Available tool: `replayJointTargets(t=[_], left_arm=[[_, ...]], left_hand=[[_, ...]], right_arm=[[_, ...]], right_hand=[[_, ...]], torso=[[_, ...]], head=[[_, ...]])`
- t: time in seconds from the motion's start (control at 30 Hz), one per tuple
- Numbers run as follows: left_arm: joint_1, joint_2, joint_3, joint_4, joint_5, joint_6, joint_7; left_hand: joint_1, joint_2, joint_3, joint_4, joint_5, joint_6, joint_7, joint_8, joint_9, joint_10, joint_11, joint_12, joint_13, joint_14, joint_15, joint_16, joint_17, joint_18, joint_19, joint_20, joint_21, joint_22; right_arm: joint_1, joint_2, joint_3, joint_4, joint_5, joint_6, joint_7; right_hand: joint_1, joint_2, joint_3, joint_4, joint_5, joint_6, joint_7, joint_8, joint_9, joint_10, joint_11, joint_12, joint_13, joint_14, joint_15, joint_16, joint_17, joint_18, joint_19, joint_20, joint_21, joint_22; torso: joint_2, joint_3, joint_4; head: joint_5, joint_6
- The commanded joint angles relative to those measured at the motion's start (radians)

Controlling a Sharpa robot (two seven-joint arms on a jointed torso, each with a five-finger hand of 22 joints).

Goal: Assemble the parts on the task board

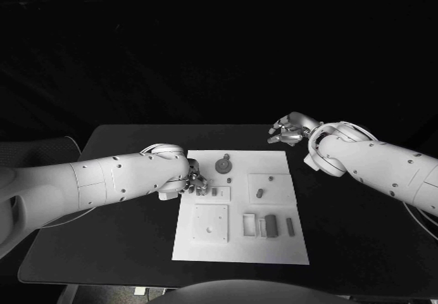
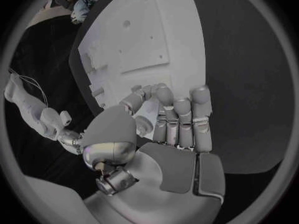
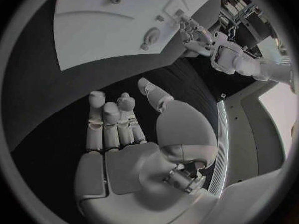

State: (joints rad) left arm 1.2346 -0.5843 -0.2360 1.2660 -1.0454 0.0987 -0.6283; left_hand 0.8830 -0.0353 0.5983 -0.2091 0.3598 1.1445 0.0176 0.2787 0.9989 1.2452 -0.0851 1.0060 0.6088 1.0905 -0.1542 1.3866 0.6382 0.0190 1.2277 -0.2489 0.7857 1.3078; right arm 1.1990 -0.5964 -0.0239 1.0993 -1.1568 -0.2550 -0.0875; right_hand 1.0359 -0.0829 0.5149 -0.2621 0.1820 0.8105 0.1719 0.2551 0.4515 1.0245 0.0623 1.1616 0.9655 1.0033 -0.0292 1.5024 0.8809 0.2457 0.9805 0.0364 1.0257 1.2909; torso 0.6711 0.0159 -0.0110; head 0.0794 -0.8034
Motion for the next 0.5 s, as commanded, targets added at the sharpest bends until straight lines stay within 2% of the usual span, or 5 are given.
replayJointTargets(t=[0.03, 0.5], left_arm=[[-0.001, 0.002, -0.001, 0.002, -0.005, 0.022, 0.005], [-0.001, 0.006, -0.001, -0.004, -0.005, 0.037, 0.003]], left_hand=[[0.039, 0.027, 0.046, -0.046, 0.004, 0.011, 0.002, 0.005, -0.001, 0.007, -0.004, 0.006, 0.001, 0.024, -0.03, 0.006, 0.001, 0.034, 0.008, -0.01, 0.004, 0.019], [0.036, 0.023, 0.044, -0.045, 0.004, 0.012, 0.002, 0.004, 0.0, 0.008, -0.004, 0.007, 0.001, 0.025, -0.031, 0.007, 0.001, 0.033, 0.008, -0.009, 0.004, 0.018]], right_arm=[[0.0, 0.001, 0.0, 0.002, -0.007, 0.012, 0.003], [0.0, 0.0, 0.0, 0.002, -0.008, 0.012, 0.003]], right_hand=[[-0.008, 0.0, 0.0, 0.006, 0.0, -0.001, 0.006, -0.007, -0.001, -0.007, 0.002, 0.006, -0.001, 0.0, -0.01, 0.004, -0.001, 0.016, 0.0, -0.01, -0.002, -0.001], [-0.008, 0.0, 0.0, 0.007, 0.0, -0.001, 0.006, -0.007, -0.001, -0.008, 0.002, 0.006, -0.002, 0.0, -0.01, 0.004, -0.001, 0.016, 0.0, -0.01, -0.002, -0.001]], torso=[[0.0, -0.0001, 0.0008], [0.0, 0.0002, 0.0006]], head=[[-0.001, 0.0], [-0.002, 0.0]])
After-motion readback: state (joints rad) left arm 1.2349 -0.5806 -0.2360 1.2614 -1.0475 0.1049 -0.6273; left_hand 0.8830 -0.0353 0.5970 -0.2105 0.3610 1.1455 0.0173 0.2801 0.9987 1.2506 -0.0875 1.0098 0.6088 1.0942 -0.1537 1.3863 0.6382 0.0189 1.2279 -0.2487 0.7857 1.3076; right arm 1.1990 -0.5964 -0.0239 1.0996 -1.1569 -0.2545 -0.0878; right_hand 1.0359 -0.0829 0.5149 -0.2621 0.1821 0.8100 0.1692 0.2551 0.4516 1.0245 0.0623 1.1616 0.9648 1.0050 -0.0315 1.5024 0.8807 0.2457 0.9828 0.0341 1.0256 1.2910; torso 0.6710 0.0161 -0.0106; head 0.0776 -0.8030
